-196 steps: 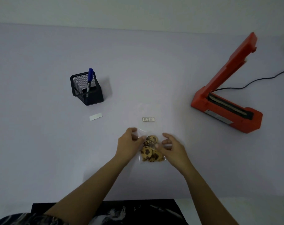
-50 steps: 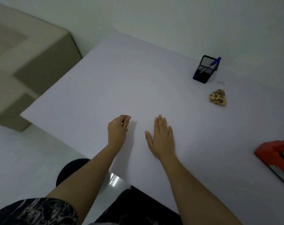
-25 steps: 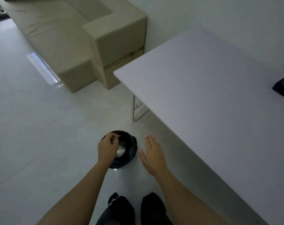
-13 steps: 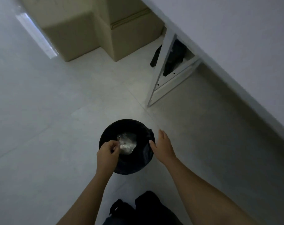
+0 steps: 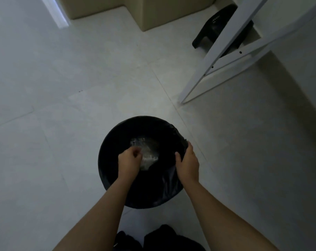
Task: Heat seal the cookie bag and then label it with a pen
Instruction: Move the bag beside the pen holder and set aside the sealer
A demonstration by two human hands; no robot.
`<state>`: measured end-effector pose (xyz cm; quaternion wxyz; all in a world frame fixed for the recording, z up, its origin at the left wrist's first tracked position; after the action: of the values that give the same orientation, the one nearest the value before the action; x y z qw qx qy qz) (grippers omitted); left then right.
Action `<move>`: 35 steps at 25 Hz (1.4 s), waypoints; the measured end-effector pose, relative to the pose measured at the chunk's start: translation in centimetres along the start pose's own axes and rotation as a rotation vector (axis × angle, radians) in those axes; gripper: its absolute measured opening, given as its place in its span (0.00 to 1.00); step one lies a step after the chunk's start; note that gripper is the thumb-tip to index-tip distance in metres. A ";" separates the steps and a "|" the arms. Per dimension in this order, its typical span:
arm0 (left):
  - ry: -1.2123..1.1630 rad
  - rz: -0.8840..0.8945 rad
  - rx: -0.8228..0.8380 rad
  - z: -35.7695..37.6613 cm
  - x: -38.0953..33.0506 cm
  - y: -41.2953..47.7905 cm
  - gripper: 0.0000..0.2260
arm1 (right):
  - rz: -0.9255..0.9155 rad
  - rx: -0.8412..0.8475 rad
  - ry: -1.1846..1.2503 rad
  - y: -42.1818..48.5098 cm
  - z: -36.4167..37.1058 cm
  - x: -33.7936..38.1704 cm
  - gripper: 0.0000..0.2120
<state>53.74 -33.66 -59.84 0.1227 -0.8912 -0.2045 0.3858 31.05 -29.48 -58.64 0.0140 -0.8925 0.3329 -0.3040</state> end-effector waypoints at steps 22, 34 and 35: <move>0.129 0.157 0.003 -25.9 -19.9 -9.2 0.15 | -0.210 0.070 -0.015 -12.4 -24.4 23.9 0.31; -0.117 0.884 0.093 -32.2 -58.4 -35.6 0.17 | -0.072 -0.621 0.111 -17.6 -65.3 23.8 0.29; -0.117 0.944 0.135 -30.5 -60.2 -38.6 0.17 | -0.031 -0.673 0.108 -18.6 -68.2 21.0 0.29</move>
<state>28.59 -28.99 13.60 -0.0201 -0.8535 0.2414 0.4614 16.77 -15.55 12.30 -0.3037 -0.8346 0.4013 -0.2242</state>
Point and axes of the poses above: each hand's wrist, its own y-axis towards the middle knuckle, its own z-axis out of the palm, x = y × z, the point moved 10 cm from there along y, towards the middle knuckle, and after that the axes turned 12 degrees about -x, right-handed, at the moved point
